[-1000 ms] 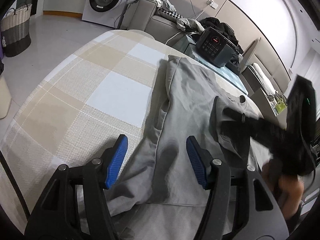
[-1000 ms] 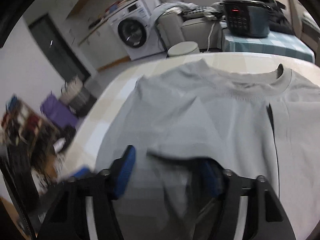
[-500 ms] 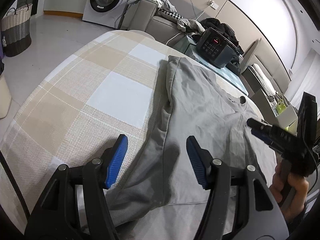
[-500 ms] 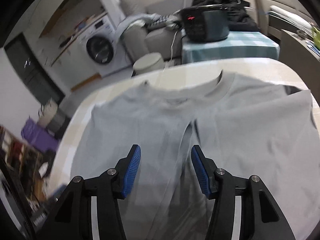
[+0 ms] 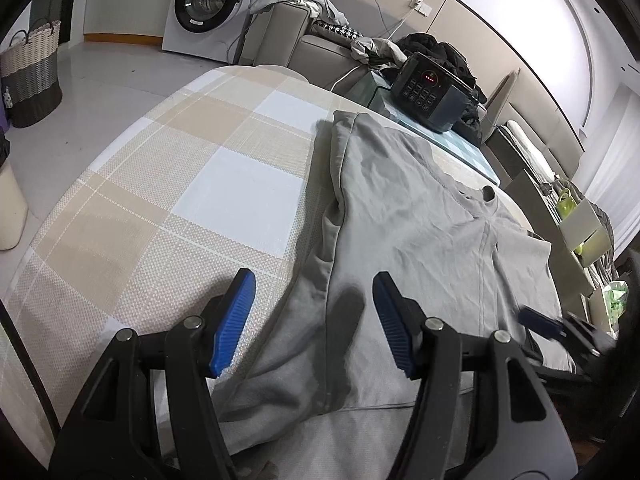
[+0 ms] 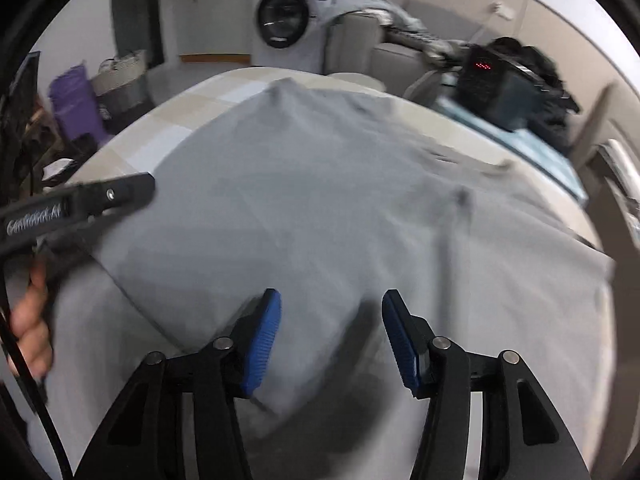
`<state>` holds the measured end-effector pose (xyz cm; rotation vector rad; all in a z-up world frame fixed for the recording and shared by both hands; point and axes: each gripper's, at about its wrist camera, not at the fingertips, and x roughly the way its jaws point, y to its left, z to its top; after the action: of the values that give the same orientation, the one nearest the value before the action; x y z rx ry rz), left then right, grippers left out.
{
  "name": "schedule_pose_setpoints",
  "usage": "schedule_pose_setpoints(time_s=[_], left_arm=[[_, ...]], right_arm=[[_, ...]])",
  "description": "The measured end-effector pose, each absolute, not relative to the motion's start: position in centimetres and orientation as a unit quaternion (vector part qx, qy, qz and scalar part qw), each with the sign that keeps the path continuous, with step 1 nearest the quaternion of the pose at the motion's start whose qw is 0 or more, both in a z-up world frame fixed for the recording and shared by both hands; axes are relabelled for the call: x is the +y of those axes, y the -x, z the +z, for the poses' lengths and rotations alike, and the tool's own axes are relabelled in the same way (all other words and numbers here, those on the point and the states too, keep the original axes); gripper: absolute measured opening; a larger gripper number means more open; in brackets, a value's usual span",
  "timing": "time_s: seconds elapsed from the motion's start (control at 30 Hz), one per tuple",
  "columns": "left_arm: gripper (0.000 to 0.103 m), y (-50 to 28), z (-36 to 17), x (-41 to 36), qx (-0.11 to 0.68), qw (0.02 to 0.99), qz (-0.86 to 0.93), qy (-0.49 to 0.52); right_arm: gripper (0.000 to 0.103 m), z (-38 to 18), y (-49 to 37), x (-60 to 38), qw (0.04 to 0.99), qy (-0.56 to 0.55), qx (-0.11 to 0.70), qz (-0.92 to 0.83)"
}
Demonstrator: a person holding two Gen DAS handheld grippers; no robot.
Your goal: Fold small clothes
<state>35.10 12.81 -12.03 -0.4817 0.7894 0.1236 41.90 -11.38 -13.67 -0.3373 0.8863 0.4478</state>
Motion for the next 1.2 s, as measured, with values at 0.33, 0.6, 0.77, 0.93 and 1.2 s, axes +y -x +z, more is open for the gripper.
schedule_pose_setpoints(time_s=[0.33, 0.6, 0.77, 0.93, 1.2], left_arm=[[0.062, -34.7, -11.8, 12.3, 0.391, 0.892, 0.067, 0.217], [0.096, -27.9, -7.2, 8.5, 0.363, 0.922, 0.013, 0.134], [0.102, -19.8, -4.5, 7.1, 0.335, 0.941, 0.006, 0.050], [0.102, -11.9, -4.1, 9.7, 0.354, 0.932, 0.016, 0.075], [0.102, -4.2, -6.5, 12.1, 0.410, 0.909, 0.024, 0.070]], right_arm=[[0.078, -7.8, -26.9, -27.1, 0.912, 0.001, 0.364, 0.189], [0.088, -8.9, -17.1, -34.8, 0.920, -0.043, 0.362, 0.145], [0.088, -10.8, -12.9, -37.5, 0.915, -0.083, 0.370, 0.136], [0.088, -12.3, -10.2, -39.5, 0.910, -0.128, 0.371, 0.132], [0.088, -14.0, -6.8, -41.8, 0.900, -0.158, 0.391, 0.111]])
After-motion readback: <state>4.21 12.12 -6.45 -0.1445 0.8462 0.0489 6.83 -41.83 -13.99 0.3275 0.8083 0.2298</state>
